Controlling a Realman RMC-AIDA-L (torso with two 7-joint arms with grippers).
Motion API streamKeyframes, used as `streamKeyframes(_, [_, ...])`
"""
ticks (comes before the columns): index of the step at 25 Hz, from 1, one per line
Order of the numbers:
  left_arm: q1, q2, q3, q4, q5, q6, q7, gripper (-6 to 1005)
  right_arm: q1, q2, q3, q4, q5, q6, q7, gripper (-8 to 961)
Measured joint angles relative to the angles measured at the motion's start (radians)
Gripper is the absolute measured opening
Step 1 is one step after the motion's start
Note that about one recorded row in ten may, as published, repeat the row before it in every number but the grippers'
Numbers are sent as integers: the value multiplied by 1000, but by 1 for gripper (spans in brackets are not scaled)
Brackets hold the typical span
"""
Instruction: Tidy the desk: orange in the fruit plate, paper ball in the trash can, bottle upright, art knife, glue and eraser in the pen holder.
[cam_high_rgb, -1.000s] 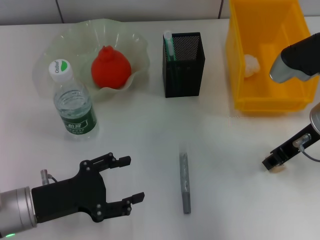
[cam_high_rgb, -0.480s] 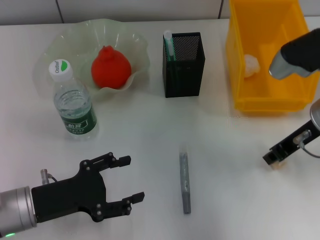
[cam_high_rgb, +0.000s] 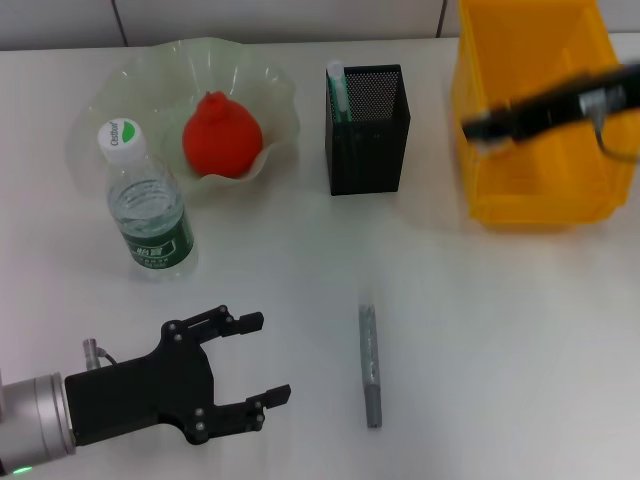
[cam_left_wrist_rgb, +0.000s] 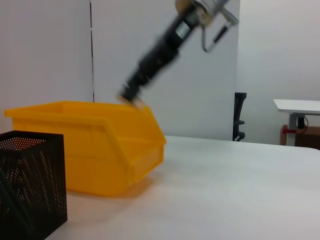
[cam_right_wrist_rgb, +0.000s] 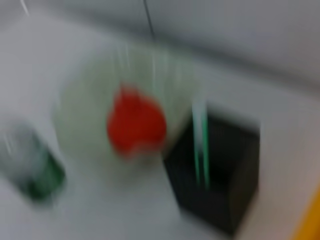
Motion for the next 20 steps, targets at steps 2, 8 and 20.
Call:
streamKeyframes(2, [0,0,0,0,0,0,0,802,15,-1,24,17,42,36,-28,245])
streamKeyframes(8, [3,0,0,-1,0,0,0,802,122,-1,36,214,72,193,-121,284])
streamKeyframes(20, [7,1,0,0,0,2,0,802,333,-3,37,602,16,356,-216,361])
